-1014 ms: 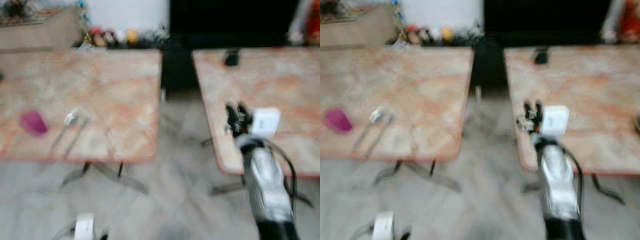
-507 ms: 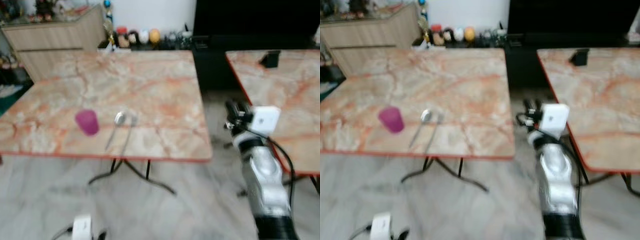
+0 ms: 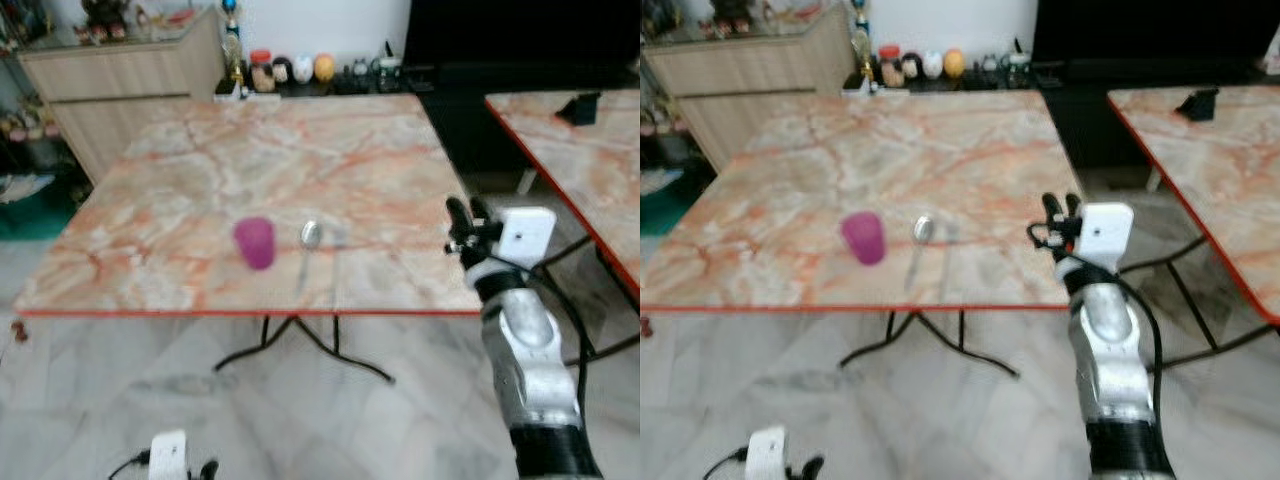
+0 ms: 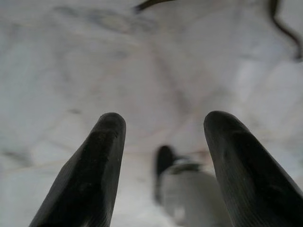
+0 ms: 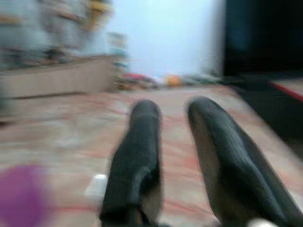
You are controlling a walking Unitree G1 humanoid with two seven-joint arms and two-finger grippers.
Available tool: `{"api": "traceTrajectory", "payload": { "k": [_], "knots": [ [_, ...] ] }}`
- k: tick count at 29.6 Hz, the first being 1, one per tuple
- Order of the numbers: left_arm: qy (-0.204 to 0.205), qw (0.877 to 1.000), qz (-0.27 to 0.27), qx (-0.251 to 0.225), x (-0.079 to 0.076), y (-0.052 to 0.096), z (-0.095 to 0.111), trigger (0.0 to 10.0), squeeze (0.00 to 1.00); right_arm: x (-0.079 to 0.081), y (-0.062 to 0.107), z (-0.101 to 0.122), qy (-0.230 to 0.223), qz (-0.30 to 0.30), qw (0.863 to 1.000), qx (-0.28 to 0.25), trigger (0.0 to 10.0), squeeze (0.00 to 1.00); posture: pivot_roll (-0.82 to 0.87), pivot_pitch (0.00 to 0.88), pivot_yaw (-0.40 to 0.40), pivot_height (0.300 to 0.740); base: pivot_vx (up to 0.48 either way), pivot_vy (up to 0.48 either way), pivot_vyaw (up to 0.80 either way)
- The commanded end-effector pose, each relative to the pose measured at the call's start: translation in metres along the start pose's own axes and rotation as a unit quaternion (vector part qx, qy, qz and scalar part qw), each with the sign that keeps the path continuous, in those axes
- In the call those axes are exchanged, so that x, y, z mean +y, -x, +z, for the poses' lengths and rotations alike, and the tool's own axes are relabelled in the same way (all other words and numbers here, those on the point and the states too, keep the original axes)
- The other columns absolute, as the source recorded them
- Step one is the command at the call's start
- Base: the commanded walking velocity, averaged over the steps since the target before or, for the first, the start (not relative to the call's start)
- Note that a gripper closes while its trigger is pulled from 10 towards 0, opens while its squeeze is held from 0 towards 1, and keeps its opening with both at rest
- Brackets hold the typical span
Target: Setting the table
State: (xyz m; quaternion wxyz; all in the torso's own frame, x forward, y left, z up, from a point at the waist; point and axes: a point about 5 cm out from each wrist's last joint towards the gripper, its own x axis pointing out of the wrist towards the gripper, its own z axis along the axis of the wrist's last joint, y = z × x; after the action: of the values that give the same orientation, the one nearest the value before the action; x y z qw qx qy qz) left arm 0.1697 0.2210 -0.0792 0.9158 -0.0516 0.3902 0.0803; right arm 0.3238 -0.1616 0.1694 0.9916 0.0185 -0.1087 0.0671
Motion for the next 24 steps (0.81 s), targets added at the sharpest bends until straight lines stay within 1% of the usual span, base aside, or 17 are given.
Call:
{"api": "traceTrajectory", "payload": {
  "k": [1,7,9,12,18,20,24],
  "knots": [
    [-0.001,1.000,-0.004,0.002,-0.0037,0.0007,-0.0034,10.0,0.00,-0.0076,0.0005,0.0013,0.004,-0.012,1.000,-0.001,10.0,0.00,-0.09,0.000,0.054,0.740,0.000,0.480,0.00],
    [-0.004,1.000,-0.005,0.003,-0.0034,0.0010,-0.0040,10.0,0.00,-0.0050,0.0012,0.0000,0.001,-0.009,1.000,-0.001,10.0,0.00,-0.09,0.000,0.058,0.740,0.000,0.451,0.00],
    [-0.008,1.000,-0.006,0.004,-0.0035,0.0010,-0.0041,10.0,0.00,-0.0048,0.0013,-0.0001,0.001,-0.009,1.000,-0.001,10.0,0.00,-0.09,0.000,0.059,0.740,0.000,0.000,0.00],
    [-0.013,1.000,-0.007,0.007,-0.0034,0.0009,-0.0044,10.0,0.00,-0.0043,0.0001,0.0023,-0.016,-0.014,1.000,-0.008,10.0,0.00,-0.09,0.000,0.061,0.740,0.000,0.000,0.00],
    [-0.013,1.000,-0.006,0.006,-0.0040,0.0008,-0.0042,10.0,0.00,-0.0031,-0.0005,0.0026,-0.010,-0.009,1.000,-0.008,10.0,0.00,-0.08,0.000,0.055,0.740,0.000,0.000,0.00],
    [-0.013,1.000,-0.006,0.005,-0.0044,0.0008,-0.0042,10.0,0.00,-0.0043,-0.0004,0.0023,-0.022,-0.015,1.000,-0.009,10.0,0.00,-0.08,0.000,0.053,0.740,0.000,0.000,0.00],
    [-0.012,1.000,-0.006,0.008,-0.0039,0.0011,-0.0052,10.0,0.00,-0.0072,0.0005,0.0016,-0.023,-0.021,0.999,-0.007,10.0,0.00,-0.08,0.000,0.052,0.740,0.000,0.000,0.00]
  ]
}}
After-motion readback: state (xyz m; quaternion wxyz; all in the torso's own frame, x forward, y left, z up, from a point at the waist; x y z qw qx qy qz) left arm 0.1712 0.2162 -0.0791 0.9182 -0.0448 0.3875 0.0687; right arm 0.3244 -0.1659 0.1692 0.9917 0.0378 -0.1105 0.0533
